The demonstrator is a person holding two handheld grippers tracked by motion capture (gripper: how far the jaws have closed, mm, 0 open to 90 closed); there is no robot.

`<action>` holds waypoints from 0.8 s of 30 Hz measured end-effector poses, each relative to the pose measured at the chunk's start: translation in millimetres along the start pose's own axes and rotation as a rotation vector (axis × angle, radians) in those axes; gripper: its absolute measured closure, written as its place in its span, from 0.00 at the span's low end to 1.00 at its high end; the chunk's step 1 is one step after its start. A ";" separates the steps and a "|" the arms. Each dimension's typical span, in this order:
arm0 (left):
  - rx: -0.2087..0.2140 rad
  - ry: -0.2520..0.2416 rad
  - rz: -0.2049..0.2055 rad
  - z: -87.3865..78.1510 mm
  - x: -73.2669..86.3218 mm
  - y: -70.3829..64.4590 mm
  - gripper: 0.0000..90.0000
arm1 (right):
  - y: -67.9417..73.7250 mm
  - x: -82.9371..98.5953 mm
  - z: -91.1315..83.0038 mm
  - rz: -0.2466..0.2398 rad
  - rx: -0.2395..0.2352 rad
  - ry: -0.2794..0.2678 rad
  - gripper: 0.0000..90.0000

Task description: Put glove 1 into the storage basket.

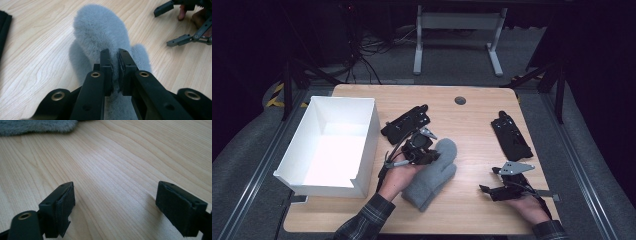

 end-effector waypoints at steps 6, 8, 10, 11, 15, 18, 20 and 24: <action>0.005 0.011 -0.024 12.5 5.1 11.1 0.84 | -0.1 0.0 0.0 0.000 0.000 0.000 0.18; -0.001 0.001 -0.013 13.1 5.0 12.5 0.70 | -0.1 0.0 0.0 0.000 0.000 0.000 0.18; -0.021 -0.015 0.002 11.0 4.4 12.8 0.58 | -0.1 0.0 0.0 0.000 0.000 0.000 0.18; -0.028 -0.019 0.004 10.1 4.2 13.2 0.50 | -0.1 0.0 0.0 0.000 0.000 0.000 0.18; -0.033 -0.030 0.018 8.2 4.7 16.8 0.23 | -0.1 0.0 0.0 0.000 0.000 0.000 0.18; 0.001 0.009 0.036 17.0 7.0 17.4 0.17 | -0.1 0.0 0.0 0.000 0.000 0.000 0.18; 0.007 0.015 0.034 20.5 7.8 16.5 0.15 | 0.0 0.0 0.0 0.000 0.000 0.000 0.18; 0.009 0.068 0.044 35.0 11.4 15.5 0.14 | 0.1 0.0 0.0 0.001 0.001 0.000 0.18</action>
Point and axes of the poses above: each handheld gripper's, and its own axes: z roughly forward along the jaws, x roughly out of its underside, y roughly to its left, the point moved 1 cm from there along z, roughly forward along the jaws, and after that the axes turned 6 degrees about x, right-handed, at the moved point
